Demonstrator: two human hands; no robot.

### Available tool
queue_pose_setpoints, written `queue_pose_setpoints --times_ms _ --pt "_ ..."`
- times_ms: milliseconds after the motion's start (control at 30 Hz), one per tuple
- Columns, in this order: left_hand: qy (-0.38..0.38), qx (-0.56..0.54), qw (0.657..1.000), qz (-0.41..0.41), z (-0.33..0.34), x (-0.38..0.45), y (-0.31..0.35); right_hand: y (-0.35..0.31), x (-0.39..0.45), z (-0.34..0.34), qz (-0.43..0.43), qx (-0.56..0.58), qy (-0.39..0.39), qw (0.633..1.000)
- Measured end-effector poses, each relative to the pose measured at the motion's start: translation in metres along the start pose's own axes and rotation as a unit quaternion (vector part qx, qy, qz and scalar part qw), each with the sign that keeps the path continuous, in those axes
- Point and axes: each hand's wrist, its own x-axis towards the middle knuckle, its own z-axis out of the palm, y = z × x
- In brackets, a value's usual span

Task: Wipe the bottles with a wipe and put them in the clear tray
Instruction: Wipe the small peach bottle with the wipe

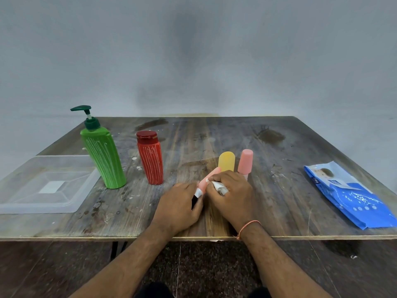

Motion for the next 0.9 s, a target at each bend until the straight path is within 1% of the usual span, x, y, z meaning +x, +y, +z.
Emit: queue_pose_setpoints --times_ms 100,167,333,500,700,800,900 --pt "0.007 0.011 1.000 0.003 -0.0009 0.0004 0.0017 0.0015 -0.0012 0.0014 0.049 -0.014 0.008 0.999" --pt "0.007 0.015 1.000 0.004 0.0001 0.0004 0.0012 0.0038 -0.0006 0.0006 0.067 -0.011 0.014 0.998" --pt "0.001 0.009 1.000 0.002 0.0007 -0.0004 -0.0004 0.0022 -0.0002 -0.0006 0.026 0.000 0.007 1.000" --pt "0.003 0.005 1.000 0.001 -0.0012 -0.0006 0.0015 0.0041 0.0000 0.0013 0.080 -0.014 0.018 0.997" --pt "0.001 0.005 1.000 -0.003 -0.0028 -0.0011 0.0023 0.0008 -0.0003 -0.0032 0.049 -0.002 0.001 0.999" --pt "0.002 0.005 1.000 -0.005 -0.0025 0.0000 0.0024 0.0012 -0.0002 -0.0017 0.078 -0.019 0.009 0.997" --pt "0.001 0.016 1.000 -0.006 -0.0007 -0.0004 0.0009 0.0041 0.0007 -0.0015 0.099 0.004 0.021 0.995"
